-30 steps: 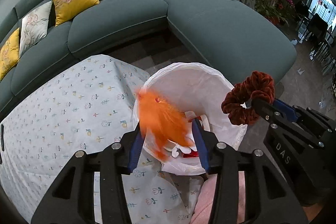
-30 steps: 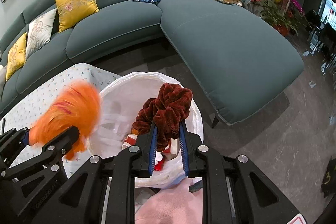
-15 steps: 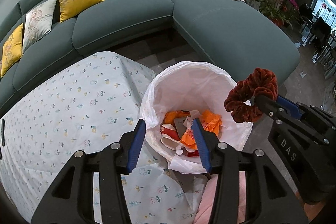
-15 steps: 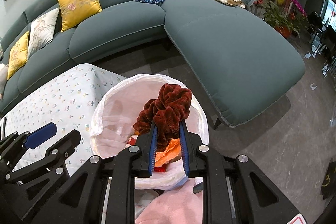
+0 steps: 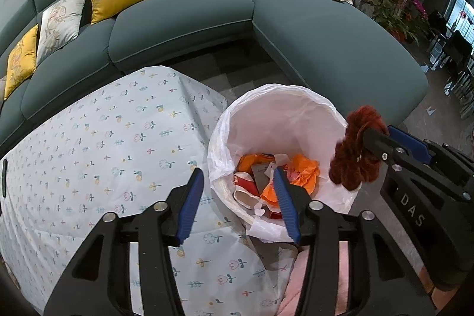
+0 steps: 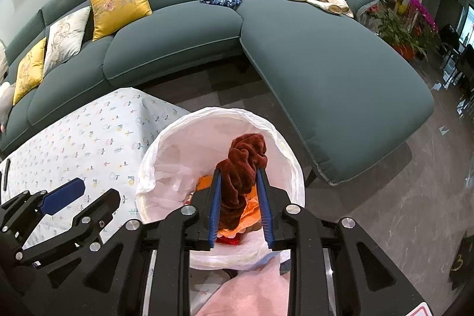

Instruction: Collect trash

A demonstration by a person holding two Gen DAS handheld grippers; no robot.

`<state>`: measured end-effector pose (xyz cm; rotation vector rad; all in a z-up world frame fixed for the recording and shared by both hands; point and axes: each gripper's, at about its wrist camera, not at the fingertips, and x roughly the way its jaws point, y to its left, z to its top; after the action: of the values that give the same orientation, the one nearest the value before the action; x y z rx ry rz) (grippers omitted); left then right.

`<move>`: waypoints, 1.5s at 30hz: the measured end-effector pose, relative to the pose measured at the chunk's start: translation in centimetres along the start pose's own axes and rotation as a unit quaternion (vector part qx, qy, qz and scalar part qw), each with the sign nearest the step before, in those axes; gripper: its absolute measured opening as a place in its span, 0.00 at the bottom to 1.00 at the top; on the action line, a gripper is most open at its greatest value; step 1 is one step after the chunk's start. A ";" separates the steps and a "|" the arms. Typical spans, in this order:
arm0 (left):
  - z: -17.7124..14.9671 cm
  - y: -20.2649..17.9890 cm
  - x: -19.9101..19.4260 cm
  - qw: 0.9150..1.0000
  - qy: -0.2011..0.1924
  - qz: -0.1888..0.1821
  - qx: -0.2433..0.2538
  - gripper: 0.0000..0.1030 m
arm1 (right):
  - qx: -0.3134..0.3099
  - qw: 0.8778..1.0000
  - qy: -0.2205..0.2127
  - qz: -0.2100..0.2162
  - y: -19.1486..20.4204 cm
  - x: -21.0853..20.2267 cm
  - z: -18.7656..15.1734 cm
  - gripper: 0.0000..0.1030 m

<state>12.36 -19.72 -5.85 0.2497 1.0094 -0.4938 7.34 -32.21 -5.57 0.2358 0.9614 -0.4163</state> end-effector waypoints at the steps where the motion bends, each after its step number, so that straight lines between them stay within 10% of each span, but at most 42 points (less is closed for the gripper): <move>1: 0.0 0.1 0.0 1.000 -0.001 0.001 -0.001 0.48 | 0.000 1.000 -0.001 0.000 0.1 0.0 0.1 0.27; 25: -1.4 1.8 -1.1 1.000 -0.003 0.014 -0.017 0.53 | -0.029 0.999 -0.008 -0.020 0.9 -1.4 -1.4 0.55; 45: -5.4 2.8 -2.3 0.998 -0.013 0.049 -0.031 0.77 | -0.046 0.998 -0.013 -0.028 0.9 -3.8 -6.4 0.81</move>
<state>8.71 -14.38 -6.70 0.2346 0.9800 -0.3759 1.04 -28.12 -5.98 0.1190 0.9609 -0.4249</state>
